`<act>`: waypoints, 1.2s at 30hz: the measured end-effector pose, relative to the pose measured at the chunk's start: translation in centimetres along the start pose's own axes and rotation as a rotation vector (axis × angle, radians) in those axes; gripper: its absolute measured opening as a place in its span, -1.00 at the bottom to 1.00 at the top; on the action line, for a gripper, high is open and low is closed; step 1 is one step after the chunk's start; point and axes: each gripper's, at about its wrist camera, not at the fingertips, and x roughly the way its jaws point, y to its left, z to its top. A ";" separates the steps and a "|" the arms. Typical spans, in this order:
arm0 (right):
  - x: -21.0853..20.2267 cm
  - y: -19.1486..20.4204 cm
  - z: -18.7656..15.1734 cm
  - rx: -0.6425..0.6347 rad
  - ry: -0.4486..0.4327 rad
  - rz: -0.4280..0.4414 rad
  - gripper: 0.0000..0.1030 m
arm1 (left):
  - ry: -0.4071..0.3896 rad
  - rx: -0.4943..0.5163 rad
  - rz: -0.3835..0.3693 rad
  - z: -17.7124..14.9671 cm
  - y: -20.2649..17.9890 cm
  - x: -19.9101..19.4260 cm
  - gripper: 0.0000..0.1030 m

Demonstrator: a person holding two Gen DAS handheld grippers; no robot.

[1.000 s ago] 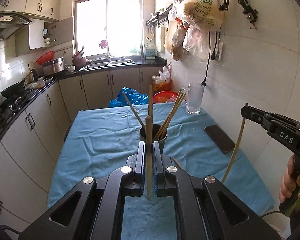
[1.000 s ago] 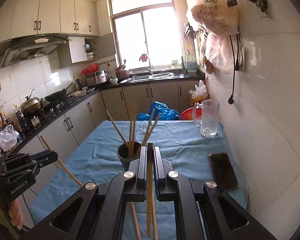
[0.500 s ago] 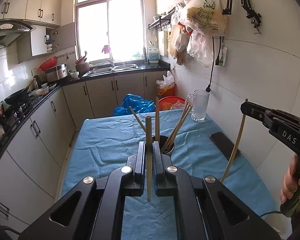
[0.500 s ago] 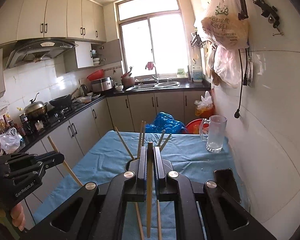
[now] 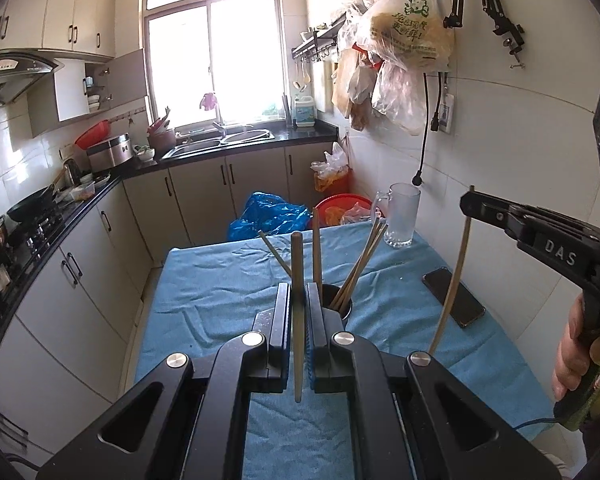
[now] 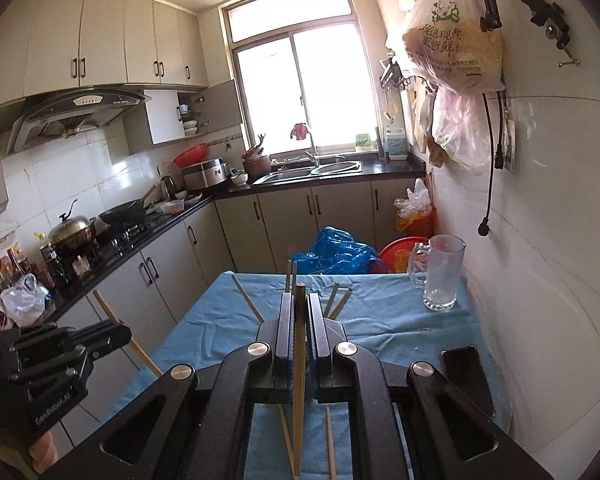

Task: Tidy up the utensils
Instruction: 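Lift the held chopsticks with both grippers and carry them above the black cup, then lower both chopsticks into the black cup and open both grippers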

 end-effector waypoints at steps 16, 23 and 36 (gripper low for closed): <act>2.6 0.2 3.2 0.046 -0.046 0.004 -0.88 | -0.036 -0.003 -0.041 4.4 1.1 2.1 -0.89; 4.5 -0.1 5.0 0.096 -0.070 0.018 -0.88 | -0.043 -0.040 -0.061 6.3 1.9 4.4 -0.89; 8.9 -1.8 5.9 0.139 -0.147 -0.040 -0.88 | -0.011 -0.132 -0.117 7.6 3.6 10.7 -0.89</act>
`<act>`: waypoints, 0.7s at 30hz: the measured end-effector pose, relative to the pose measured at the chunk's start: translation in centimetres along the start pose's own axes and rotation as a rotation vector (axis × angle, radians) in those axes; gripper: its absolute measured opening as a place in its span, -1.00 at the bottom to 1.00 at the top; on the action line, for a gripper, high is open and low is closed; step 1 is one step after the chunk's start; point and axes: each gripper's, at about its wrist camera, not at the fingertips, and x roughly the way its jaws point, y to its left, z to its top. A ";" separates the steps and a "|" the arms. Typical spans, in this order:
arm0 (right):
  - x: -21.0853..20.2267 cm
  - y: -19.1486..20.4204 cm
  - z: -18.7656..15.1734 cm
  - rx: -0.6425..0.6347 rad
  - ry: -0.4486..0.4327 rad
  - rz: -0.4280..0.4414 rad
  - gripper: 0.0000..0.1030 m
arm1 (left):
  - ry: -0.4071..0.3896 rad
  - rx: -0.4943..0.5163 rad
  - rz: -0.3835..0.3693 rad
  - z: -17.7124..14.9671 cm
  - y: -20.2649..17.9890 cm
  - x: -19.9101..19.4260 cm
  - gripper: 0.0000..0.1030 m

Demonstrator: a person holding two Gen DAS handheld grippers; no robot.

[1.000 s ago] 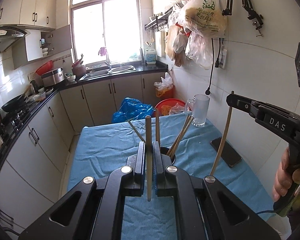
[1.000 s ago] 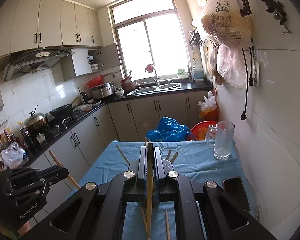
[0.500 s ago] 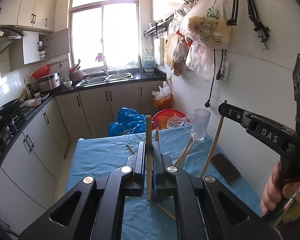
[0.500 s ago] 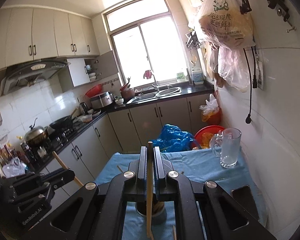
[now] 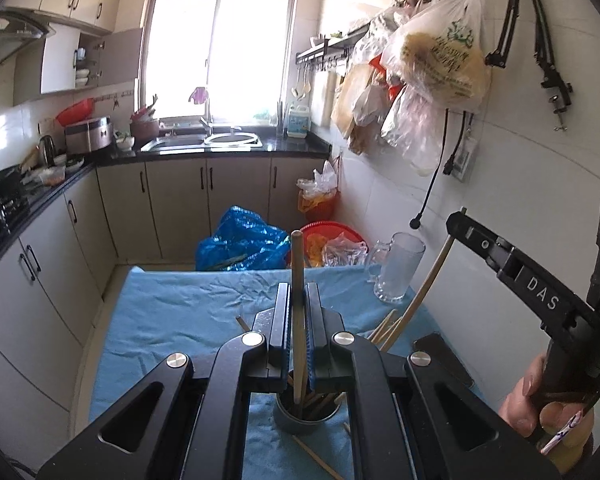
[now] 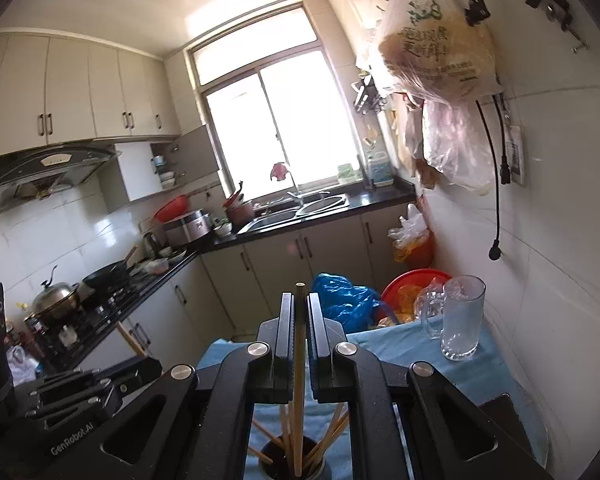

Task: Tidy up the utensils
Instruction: 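Lower both chopsticks into the black cup and open both grippers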

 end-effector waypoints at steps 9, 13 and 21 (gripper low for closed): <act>4.9 -2.0 -3.9 0.046 0.142 -0.012 -0.88 | 0.098 -0.029 0.017 -2.7 1.6 4.3 -0.89; 6.2 -2.8 -5.4 0.059 0.190 -0.016 -0.88 | 0.110 -0.032 0.018 -3.3 1.9 4.9 -0.89; 7.0 -3.5 -6.6 0.074 0.226 -0.010 -0.86 | 0.096 -0.015 0.040 -3.9 1.5 4.6 -0.88</act>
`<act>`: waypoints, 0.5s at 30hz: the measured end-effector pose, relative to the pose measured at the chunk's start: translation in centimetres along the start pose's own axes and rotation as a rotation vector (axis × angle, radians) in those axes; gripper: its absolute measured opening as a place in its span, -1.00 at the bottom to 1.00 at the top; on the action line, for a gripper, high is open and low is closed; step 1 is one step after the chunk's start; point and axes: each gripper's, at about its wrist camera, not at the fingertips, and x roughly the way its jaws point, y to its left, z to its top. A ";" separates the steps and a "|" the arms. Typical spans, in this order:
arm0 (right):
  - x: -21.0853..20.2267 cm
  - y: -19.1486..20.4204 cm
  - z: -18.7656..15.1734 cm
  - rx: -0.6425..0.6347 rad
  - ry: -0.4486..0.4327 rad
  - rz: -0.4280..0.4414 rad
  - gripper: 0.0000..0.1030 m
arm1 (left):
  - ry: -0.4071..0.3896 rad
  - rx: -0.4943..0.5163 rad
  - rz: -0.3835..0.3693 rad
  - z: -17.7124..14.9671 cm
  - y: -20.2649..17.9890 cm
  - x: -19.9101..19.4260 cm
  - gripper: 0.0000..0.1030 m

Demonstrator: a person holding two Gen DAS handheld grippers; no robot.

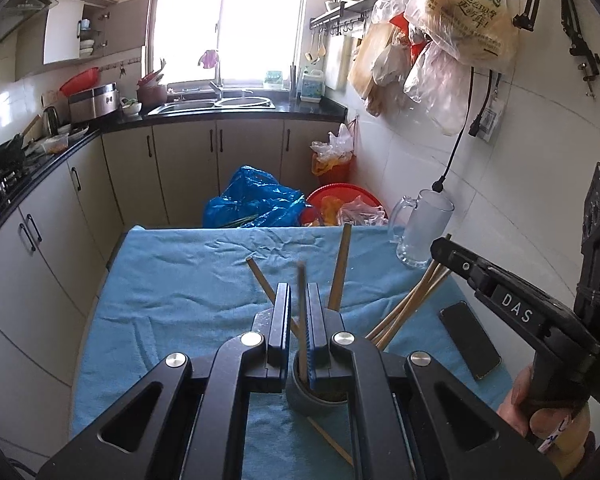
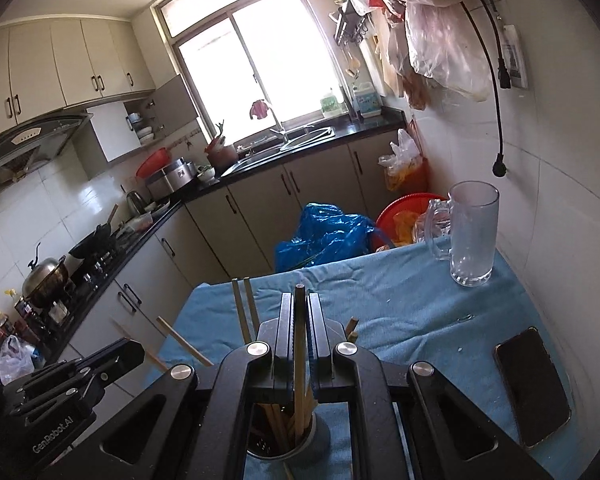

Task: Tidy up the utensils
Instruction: 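Lower both chopsticks into the black cup and open both grippers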

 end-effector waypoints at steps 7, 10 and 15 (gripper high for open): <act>-1.0 0.2 -0.2 0.021 -0.012 0.013 -0.21 | -0.042 -0.020 0.003 -0.2 -0.1 -2.5 -0.23; -2.4 0.4 0.2 0.013 -0.027 0.021 -0.19 | -0.065 -0.017 0.015 -0.6 0.0 -4.4 -0.12; -5.1 0.7 -0.1 -0.005 -0.044 0.021 0.00 | -0.110 -0.029 0.040 -2.3 0.2 -7.8 0.16</act>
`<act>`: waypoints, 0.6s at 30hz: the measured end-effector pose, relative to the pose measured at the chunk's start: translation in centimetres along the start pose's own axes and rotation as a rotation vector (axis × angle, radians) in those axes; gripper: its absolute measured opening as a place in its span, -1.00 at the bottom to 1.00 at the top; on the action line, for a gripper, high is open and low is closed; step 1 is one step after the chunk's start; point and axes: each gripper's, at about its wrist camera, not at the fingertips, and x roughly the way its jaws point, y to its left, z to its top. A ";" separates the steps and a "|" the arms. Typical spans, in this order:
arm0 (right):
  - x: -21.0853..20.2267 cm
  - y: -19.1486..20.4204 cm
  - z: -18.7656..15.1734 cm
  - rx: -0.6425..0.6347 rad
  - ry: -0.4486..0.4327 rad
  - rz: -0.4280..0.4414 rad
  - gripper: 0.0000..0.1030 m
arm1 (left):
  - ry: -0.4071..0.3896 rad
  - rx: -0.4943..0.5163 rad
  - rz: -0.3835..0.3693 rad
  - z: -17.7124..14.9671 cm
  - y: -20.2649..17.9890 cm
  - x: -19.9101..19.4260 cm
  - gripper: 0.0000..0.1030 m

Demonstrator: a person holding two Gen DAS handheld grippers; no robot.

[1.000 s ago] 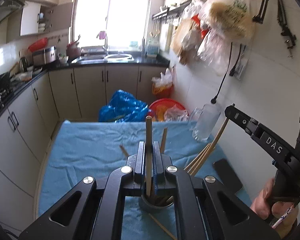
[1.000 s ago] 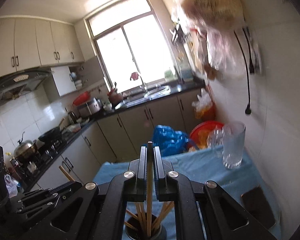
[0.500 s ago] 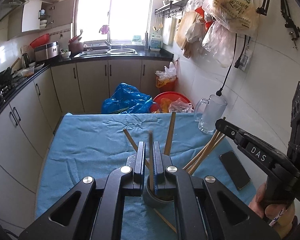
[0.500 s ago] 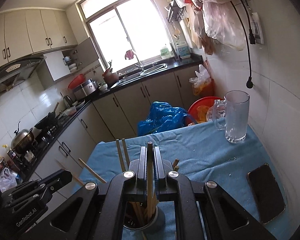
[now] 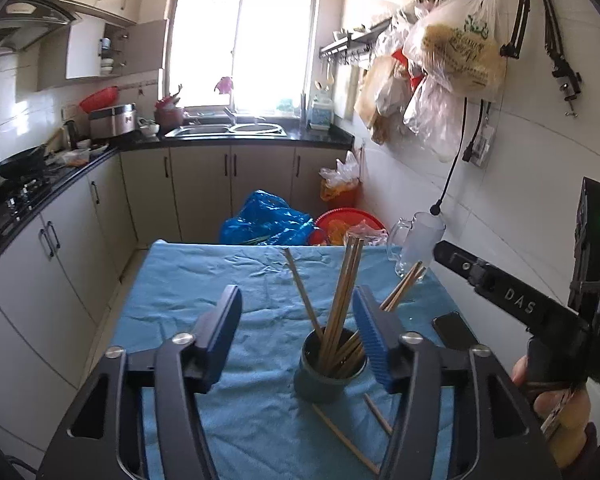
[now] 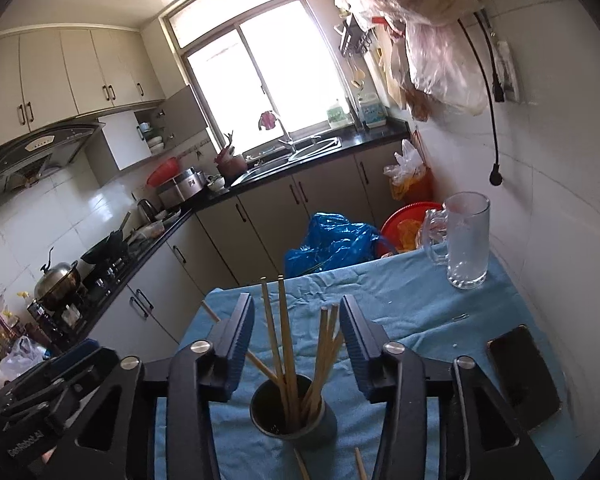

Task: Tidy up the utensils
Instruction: 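Lower both chopsticks into the black cup and open both grippers, then move both grippers to the last two chopsticks and close each on one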

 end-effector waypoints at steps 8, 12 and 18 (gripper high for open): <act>-4.8 -1.6 -3.5 -0.049 0.021 -0.050 0.24 | -0.014 -0.003 0.039 -4.8 0.6 -4.0 0.33; -6.2 -3.3 -6.8 -0.097 0.090 -0.096 0.24 | 0.047 0.020 0.066 -8.7 0.4 -3.8 0.33; -7.6 -6.6 -11.4 -0.187 0.226 -0.171 0.30 | 0.167 0.000 0.070 -13.5 -0.1 -2.3 0.33</act>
